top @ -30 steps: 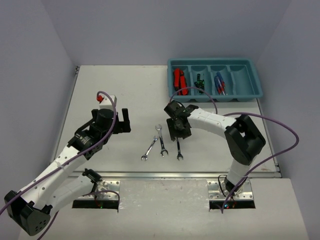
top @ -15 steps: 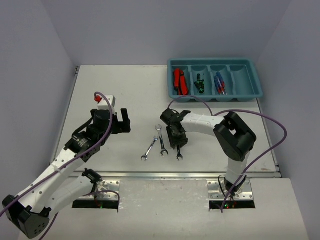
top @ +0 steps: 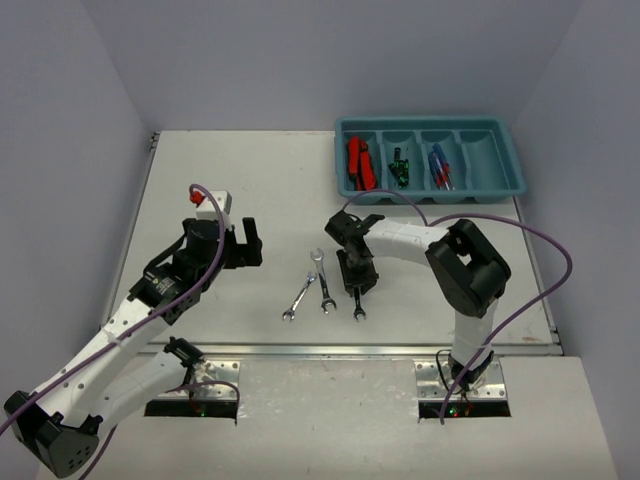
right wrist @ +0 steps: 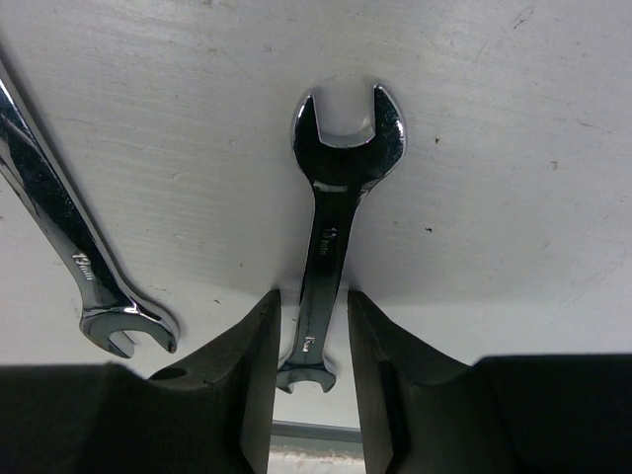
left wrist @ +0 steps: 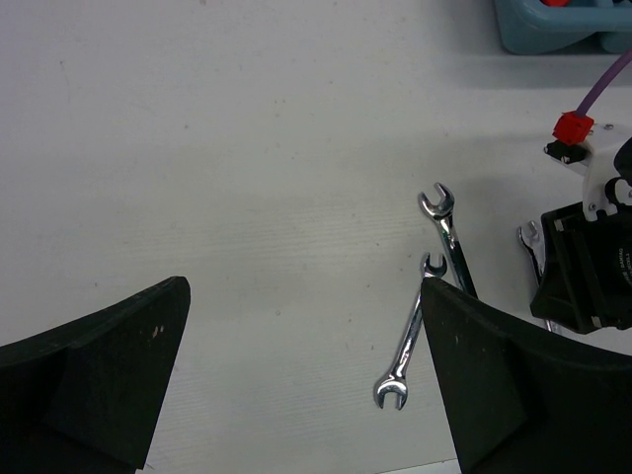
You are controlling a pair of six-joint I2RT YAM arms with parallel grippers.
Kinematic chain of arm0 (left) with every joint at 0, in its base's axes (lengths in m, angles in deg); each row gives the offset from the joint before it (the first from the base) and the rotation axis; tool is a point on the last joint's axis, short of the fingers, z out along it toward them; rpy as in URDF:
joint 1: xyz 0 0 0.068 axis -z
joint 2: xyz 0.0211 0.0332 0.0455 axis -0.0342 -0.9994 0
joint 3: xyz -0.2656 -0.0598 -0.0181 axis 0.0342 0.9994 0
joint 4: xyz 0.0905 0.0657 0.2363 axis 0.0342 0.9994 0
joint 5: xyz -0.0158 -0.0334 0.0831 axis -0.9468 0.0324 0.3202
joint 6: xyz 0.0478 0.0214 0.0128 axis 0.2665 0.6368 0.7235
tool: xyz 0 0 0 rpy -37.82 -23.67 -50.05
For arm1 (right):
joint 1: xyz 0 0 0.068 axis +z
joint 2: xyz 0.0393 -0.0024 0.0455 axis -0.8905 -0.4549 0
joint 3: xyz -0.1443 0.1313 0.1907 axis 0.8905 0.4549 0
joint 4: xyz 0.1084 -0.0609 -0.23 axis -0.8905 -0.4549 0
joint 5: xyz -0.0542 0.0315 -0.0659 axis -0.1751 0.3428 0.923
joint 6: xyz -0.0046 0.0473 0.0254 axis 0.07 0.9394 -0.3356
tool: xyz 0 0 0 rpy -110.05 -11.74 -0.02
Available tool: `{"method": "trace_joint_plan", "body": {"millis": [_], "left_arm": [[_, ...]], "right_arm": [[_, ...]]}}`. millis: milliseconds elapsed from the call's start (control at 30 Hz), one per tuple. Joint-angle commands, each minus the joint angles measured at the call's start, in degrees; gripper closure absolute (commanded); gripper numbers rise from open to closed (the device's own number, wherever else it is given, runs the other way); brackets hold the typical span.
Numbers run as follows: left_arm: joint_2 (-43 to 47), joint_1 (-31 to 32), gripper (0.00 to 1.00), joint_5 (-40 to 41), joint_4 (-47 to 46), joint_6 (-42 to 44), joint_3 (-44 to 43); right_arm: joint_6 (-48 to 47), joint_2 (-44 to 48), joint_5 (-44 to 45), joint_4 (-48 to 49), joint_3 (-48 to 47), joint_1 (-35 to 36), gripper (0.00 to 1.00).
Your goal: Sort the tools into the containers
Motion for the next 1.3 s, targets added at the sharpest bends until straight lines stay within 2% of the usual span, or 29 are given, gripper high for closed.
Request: {"method": "trace_joint_plan", "body": {"millis": [0, 433, 467, 533, 633, 1033, 1267], "left_arm": [[0.6, 0.1, 0.0, -0.6, -2.9, 0.5, -0.1], [0.1, 0.2, 0.0, -1.1, -3.0, 0.7, -0.1], [0.1, 0.1, 0.0, -1.1, -3.0, 0.7, -0.1], [0.0, 0.1, 0.0, -1.2, -2.9, 0.8, -0.1], [0.0, 0.1, 0.0, -1.1, -3.0, 0.8, -0.1], [-0.2, 0.1, 0.0, -0.3, -2.7, 0.8, -0.1], [0.0, 0.2, 0.0, 1.0, -2.4, 0.5, -0.2]], "right_arm": [[-1.8, -6.5, 6.0, 4.2, 2.1, -1.9, 0.66], [-4.6, -8.0, 5.1, 5.8, 0.2, -2.3, 0.79], [-5.4, -8.0, 4.8, 6.0, -0.2, -2.3, 0.81], [-6.9, -7.7, 4.1, 6.4, -0.6, -2.2, 0.95], [-8.1, -5.6, 5.1, 6.3, 0.0, -2.2, 0.99], [-12.2, 5.2, 9.1, 0.9, -2.8, -3.1, 1.0], [-15.9, 10.4, 11.6, -3.6, -7.4, -6.9, 1.0]]}}
